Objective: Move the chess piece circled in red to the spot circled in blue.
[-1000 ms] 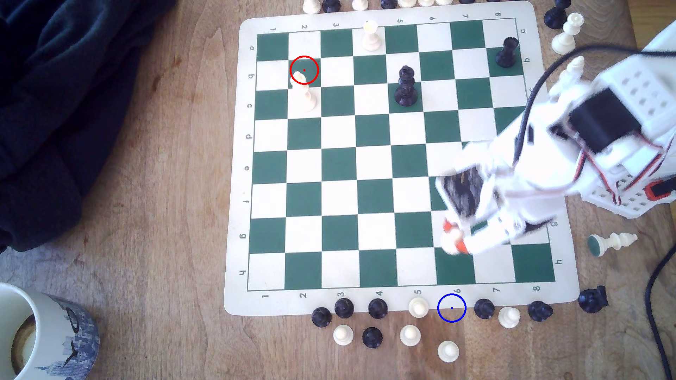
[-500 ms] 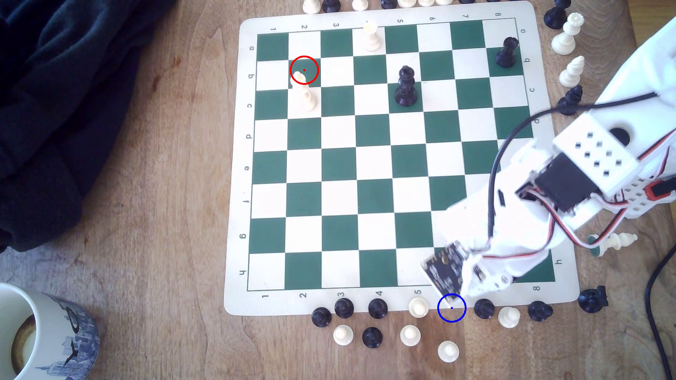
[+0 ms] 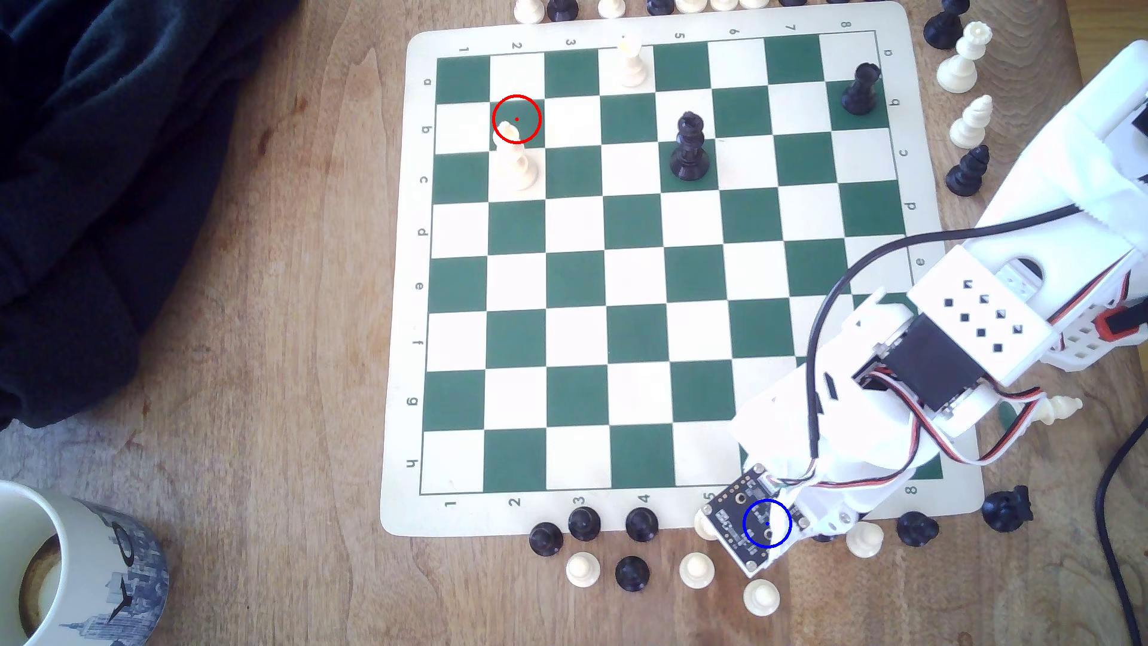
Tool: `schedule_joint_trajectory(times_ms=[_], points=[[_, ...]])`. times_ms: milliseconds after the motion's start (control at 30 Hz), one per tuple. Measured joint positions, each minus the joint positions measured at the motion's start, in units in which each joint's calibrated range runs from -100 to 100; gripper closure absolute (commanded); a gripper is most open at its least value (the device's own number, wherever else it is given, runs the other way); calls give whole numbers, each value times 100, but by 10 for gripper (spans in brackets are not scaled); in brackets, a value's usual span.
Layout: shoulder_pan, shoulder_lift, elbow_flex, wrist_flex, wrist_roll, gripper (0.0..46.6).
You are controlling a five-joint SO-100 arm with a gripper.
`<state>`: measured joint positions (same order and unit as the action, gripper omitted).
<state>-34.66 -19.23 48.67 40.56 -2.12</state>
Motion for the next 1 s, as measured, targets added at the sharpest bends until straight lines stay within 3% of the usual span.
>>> schedule_joint_trajectory(times_ms=[667, 1000], points=[[-103, 452, -9, -382, -29, 446], [-103, 452, -9, -510, -98, 368]])
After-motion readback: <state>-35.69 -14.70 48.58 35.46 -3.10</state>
